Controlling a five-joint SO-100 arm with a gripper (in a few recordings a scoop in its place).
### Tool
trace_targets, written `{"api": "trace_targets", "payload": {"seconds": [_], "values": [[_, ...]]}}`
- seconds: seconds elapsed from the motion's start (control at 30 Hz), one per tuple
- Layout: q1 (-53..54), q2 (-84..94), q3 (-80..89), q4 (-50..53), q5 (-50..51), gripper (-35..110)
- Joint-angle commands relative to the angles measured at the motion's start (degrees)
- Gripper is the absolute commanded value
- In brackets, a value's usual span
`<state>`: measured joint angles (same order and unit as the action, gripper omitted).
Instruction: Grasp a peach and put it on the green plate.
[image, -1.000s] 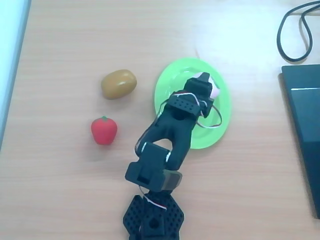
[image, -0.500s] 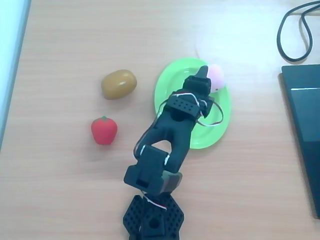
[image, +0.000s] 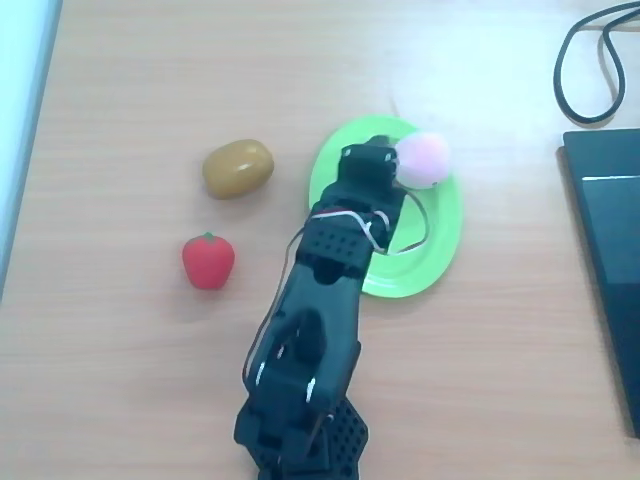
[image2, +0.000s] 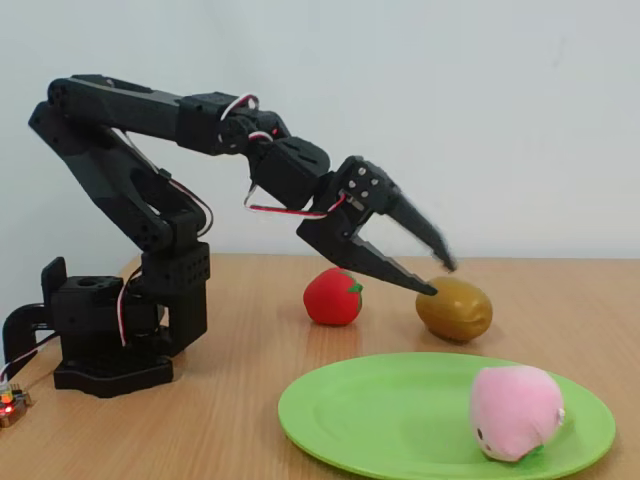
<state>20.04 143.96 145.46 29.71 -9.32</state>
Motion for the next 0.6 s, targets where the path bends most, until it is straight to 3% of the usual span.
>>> {"api": "trace_targets", "payload": {"seconds": [0.0, 0.33, 0.57], "values": [[-3.3, 9.4, 5.2, 0.2, 0.6, -8], [-12.0, 28.8, 16.4, 0.2, 12.3, -8], [-16.5, 38.9, 24.3, 0.4, 13.8, -8]]}}
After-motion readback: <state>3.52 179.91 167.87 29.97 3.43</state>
